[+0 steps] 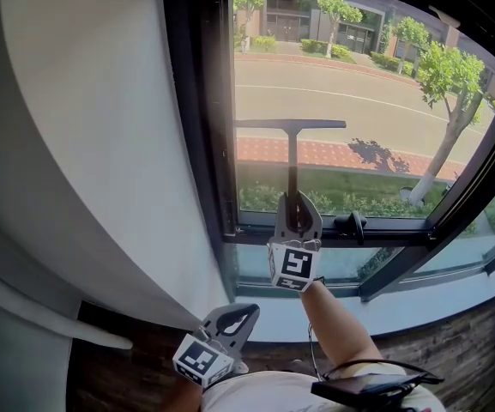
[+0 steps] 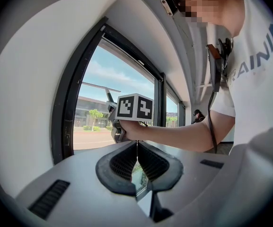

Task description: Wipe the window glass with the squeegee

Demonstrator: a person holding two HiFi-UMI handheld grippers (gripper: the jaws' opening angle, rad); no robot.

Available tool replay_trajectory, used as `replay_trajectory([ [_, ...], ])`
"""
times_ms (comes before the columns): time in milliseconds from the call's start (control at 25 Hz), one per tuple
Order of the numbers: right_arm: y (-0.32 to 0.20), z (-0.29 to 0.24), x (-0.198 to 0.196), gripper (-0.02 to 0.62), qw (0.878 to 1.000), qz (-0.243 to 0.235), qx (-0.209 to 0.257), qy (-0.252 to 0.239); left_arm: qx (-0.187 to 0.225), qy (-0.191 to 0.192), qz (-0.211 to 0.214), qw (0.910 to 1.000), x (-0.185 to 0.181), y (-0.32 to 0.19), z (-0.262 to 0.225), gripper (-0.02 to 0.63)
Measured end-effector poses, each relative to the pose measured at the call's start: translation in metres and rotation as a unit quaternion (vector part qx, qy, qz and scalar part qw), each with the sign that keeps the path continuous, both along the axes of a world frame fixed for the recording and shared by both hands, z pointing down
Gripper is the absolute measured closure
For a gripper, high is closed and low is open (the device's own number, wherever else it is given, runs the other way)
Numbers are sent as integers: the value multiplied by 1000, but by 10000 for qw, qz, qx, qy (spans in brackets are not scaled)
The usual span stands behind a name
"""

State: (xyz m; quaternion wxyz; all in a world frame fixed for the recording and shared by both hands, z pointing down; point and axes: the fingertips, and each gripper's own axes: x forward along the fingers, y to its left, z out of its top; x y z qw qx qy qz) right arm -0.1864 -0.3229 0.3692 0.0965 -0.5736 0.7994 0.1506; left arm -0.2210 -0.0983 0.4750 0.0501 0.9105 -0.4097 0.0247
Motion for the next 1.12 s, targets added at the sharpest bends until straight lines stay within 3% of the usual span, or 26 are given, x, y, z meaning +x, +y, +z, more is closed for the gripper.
replay_trajectory([
  [1120, 10, 66, -1, 495, 9978, -2, -658, 67, -100, -40, 14, 9999, -3, 1, 3, 584],
])
